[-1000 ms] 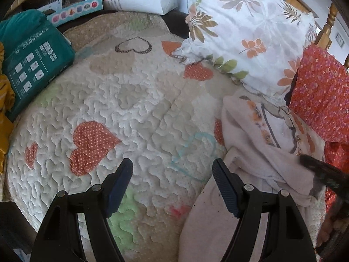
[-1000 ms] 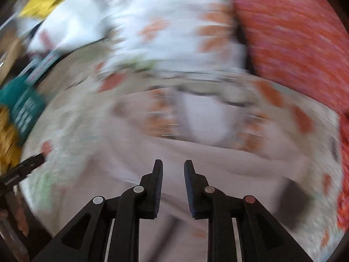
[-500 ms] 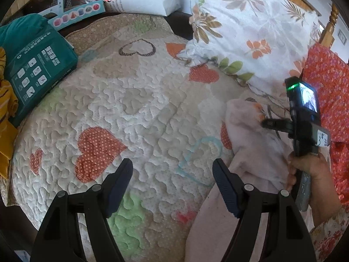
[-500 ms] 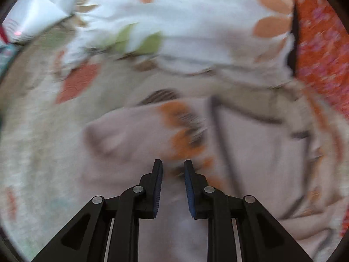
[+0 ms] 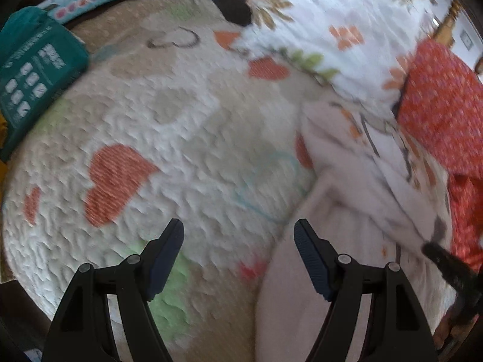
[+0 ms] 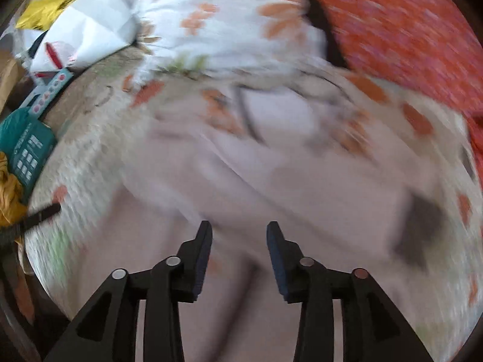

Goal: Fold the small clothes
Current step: 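Grasp the grey ribbed hem with the left tool while the right tool grasps it too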

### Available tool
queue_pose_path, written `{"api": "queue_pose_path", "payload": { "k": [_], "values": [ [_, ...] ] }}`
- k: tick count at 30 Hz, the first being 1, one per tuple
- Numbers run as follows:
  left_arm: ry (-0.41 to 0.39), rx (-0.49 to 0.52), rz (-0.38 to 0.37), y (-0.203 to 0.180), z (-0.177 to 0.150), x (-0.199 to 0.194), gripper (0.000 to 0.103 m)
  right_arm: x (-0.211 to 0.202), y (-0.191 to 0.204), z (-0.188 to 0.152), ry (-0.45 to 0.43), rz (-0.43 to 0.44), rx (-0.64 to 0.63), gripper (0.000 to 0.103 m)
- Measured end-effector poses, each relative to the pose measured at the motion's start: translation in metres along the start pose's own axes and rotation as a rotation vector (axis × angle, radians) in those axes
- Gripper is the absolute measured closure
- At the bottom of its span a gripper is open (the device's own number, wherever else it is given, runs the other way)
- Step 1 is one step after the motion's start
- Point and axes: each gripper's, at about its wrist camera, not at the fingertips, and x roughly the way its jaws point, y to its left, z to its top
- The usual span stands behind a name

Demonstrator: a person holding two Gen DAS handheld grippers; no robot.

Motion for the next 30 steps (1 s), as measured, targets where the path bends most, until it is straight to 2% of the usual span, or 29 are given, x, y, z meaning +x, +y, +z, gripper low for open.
{"api": "queue_pose_path", "payload": {
  "k": [3, 8, 9, 10, 11, 12, 13, 15, 19, 20, 21, 22, 24, 26, 27, 28, 30],
  "values": [
    [0.03, 0.048, -0.034, -0.013, -0.018, 0.006, 0.029, -0.021, -0.055, -0.043, 0.013, -0.061, 0.112, 0.05],
    [0.14, 0.097, -0.118, -0.034, -0.066, 0.028, 0.029, -0.042, -0.126, -0.118, 0.044, -0.137, 0.307, 0.049],
    [0.11, 0.124, -0.099, -0.038, -0.075, 0.024, 0.029, -0.042, -0.134, -0.129, 0.046, -0.127, 0.339, 0.049],
    [0.083, 0.165, -0.085, -0.044, -0.084, 0.018, 0.035, -0.045, -0.138, -0.14, 0.026, -0.1, 0.361, 0.049],
    [0.089, 0.177, -0.102, -0.047, -0.09, 0.015, 0.042, -0.052, -0.137, -0.149, -0.013, -0.091, 0.362, 0.049],
    [0.107, 0.173, -0.14, -0.047, -0.097, 0.012, 0.057, -0.056, -0.134, -0.154, -0.027, -0.09, 0.354, 0.047],
    [0.115, 0.165, -0.16, -0.045, -0.104, 0.01, 0.06, -0.059, -0.131, -0.158, -0.029, -0.078, 0.344, 0.047],
    [0.099, 0.151, -0.18, -0.039, -0.117, 0.003, 0.06, -0.063, -0.126, -0.166, -0.034, -0.025, 0.339, 0.047],
    [0.058, 0.129, -0.2, -0.03, -0.149, -0.012, 0.06, -0.063, -0.118, -0.188, -0.012, 0.195, 0.41, 0.047],
    [0.064, 0.131, -0.217, -0.029, -0.155, -0.014, 0.058, -0.062, -0.113, -0.191, -0.019, 0.198, 0.415, 0.047],
    [0.082, 0.131, -0.246, -0.03, -0.163, -0.014, 0.048, -0.065, -0.109, -0.198, -0.033, 0.194, 0.411, 0.047],
    [0.078, 0.136, -0.26, -0.033, -0.17, -0.016, 0.044, -0.068, -0.106, -0.203, -0.036, 0.195, 0.409, 0.047],
    [0.068, 0.179, -0.234, -0.046, -0.178, -0.015, 0.044, -0.074, -0.102, -0.212, -0.049, 0.197, 0.421, 0.047],
    [0.057, 0.241, -0.173, -0.057, -0.183, -0.017, 0.061, -0.079, -0.099, -0.221, -0.067, 0.192, 0.439, 0.051],
    [0.05, 0.265, -0.13, -0.061, -0.183, -0.018, 0.08, -0.082, -0.098, -0.226, -0.079, 0.175, 0.446, 0.058],
    [0.056, 0.266, -0.141, -0.06, -0.181, -0.02, 0.091, -0.081, -0.095, -0.227, -0.087, 0.153, 0.448, 0.062],
    [0.085, 0.228, -0.181, -0.055, -0.177, -0.023, 0.091, -0.085, -0.09, -0.233, -0.103, 0.11, 0.445, 0.066]
  ]
}}
